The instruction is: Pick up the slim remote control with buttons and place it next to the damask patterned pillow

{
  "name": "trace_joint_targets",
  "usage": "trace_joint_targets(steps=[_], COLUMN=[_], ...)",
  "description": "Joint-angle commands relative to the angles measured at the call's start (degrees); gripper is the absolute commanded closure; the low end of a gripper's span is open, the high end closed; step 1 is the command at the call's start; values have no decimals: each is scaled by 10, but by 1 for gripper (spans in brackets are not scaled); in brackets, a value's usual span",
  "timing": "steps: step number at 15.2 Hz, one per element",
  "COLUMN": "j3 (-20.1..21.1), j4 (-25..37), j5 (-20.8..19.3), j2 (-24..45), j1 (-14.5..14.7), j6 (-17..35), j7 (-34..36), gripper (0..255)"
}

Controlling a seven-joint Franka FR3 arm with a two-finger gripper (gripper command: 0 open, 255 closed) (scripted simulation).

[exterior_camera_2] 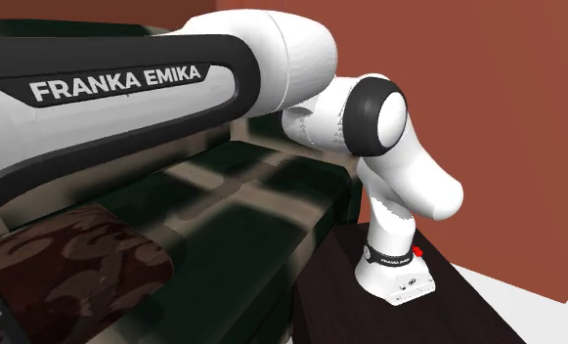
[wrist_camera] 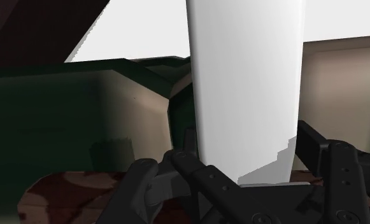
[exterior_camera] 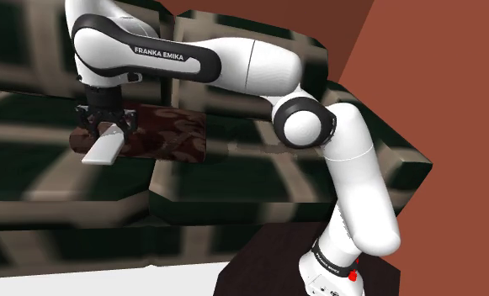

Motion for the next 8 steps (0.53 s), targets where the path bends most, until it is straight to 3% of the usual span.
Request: trace_joint_targets(steps=[1, 8], j3=[0, 0], j4=[-22, -94], j5=[0, 1], j2=[-3, -13], j1=[-2, -8], j6=[19, 80], j7=[1, 3], gripper=[255, 255])
